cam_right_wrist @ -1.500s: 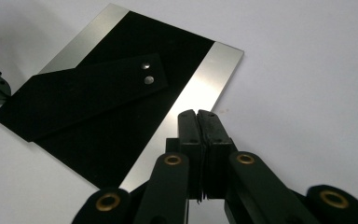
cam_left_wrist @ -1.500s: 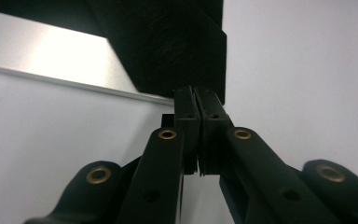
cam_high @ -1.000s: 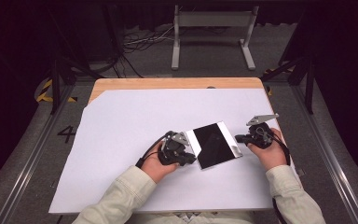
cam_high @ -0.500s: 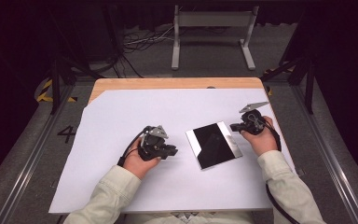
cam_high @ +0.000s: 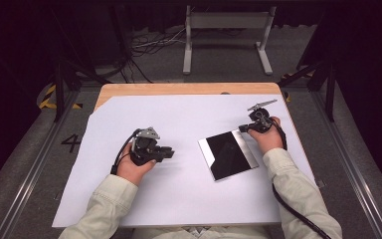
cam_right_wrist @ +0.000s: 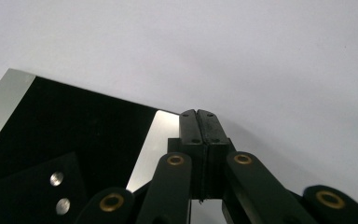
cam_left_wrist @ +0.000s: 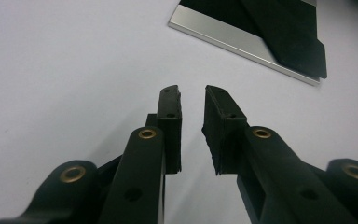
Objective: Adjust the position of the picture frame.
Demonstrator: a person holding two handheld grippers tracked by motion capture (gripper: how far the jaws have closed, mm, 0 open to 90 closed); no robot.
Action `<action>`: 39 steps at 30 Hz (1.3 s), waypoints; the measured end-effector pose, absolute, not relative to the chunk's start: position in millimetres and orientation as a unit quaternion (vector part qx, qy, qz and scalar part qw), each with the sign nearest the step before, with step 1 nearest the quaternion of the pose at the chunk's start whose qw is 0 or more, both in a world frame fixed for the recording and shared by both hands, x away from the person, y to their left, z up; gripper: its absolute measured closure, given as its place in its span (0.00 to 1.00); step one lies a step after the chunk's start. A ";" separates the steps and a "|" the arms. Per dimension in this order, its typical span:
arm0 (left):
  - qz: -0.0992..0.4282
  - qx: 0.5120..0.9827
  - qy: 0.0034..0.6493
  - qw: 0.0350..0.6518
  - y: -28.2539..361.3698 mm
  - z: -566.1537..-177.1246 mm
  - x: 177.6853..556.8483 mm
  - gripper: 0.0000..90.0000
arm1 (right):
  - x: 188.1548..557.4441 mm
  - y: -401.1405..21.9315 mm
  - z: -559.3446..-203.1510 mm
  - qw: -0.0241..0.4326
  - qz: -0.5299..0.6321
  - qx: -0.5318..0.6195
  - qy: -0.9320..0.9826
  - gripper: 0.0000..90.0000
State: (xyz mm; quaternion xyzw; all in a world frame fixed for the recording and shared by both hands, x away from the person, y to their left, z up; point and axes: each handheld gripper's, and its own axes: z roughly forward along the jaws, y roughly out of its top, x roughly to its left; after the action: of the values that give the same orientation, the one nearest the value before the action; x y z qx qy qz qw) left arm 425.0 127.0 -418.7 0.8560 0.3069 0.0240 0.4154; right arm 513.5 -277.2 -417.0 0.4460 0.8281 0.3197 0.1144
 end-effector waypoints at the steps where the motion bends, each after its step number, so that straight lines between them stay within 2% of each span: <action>1: 0.021 0.856 0.308 0.415 127.6 -419.0 425.3 0.85 | 514.9 -277.5 -418.1 0.114 0.321 0.449 0.826 1.00; 14: 0.016 0.858 0.311 0.409 124.9 -424.0 426.6 0.84 | 524.2 -279.0 -426.8 0.089 0.320 0.482 0.811 1.00; 27: 0.013 0.858 0.311 0.408 124.7 -424.7 426.9 0.83 | 524.9 -226.7 -426.7 0.086 0.308 0.428 0.845 1.00; 39: 0.008 0.860 0.314 0.403 123.1 -428.8 427.5 0.83 | 517.2 -198.4 -427.1 0.080 0.305 0.388 0.866 1.00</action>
State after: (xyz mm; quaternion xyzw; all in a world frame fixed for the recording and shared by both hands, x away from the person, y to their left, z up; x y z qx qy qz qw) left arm 427.5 123.1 -428.8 0.8595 0.3142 0.0084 0.4031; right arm 517.2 -198.4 -427.1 0.3883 0.8658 0.3053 0.0800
